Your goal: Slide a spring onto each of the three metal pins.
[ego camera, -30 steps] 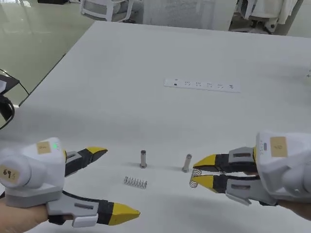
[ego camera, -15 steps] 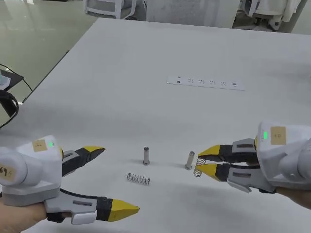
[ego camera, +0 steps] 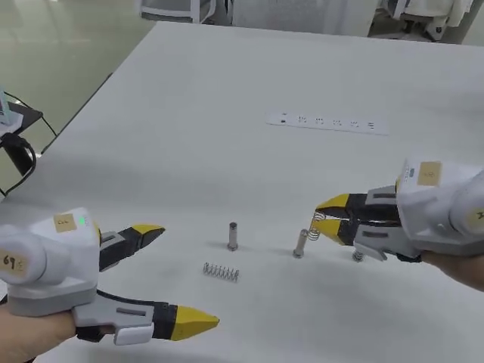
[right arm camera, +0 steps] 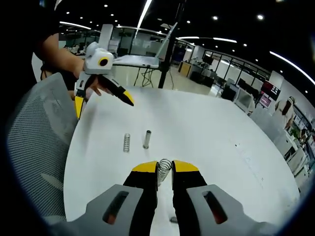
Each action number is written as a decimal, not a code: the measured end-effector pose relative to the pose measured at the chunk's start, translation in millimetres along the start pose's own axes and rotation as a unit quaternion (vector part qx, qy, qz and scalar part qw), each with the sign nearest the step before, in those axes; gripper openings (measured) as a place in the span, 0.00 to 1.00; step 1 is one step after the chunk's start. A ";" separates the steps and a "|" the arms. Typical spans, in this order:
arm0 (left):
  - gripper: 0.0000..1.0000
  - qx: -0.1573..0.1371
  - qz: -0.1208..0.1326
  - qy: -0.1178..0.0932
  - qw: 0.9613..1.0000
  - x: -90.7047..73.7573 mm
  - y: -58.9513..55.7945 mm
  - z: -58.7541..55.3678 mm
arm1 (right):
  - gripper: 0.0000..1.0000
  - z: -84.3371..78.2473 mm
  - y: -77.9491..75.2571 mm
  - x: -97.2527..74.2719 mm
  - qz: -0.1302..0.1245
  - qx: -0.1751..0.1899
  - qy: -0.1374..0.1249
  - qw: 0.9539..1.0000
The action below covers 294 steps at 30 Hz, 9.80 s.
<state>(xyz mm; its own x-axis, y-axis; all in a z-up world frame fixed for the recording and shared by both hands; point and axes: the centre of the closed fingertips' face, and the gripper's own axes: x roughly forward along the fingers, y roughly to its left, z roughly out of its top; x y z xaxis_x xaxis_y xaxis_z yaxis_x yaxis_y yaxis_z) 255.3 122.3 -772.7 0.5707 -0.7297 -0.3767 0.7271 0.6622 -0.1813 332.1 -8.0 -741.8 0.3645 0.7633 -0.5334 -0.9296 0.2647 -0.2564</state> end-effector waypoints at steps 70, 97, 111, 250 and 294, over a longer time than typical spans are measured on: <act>0.96 -0.011 0.005 0.004 1.000 -8.5 0.5 -3.0 | 0.09 -49.6 9.8 46.5 0.036 0.026 0.079 0.996; 0.97 -0.009 0.003 -0.005 1.000 -5.3 0.3 3.3 | 0.24 -34.0 23.3 -10.2 0.008 0.149 -0.021 0.989; 0.97 -0.010 0.002 -0.006 1.000 -5.0 -2.9 4.9 | 0.23 -66.7 46.8 -18.6 0.011 0.176 -0.002 0.984; 0.34 0.054 -0.162 0.035 0.985 75.2 -86.6 19.1 | 0.08 -19.0 98.9 -13.1 0.169 0.027 0.003 0.985; 0.03 0.087 -0.181 0.032 0.979 74.8 -93.8 24.3 | 0.08 -14.6 98.1 -22.4 0.154 0.066 -0.014 0.986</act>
<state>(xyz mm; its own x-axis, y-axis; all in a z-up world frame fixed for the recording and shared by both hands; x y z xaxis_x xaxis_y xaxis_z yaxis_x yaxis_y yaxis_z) 239.1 1.5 -761.7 0.2426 -0.8954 -0.3734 0.9344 0.3192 -0.1582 233.5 -7.7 -766.8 0.0649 0.8347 -0.5469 -0.9955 0.0921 0.0223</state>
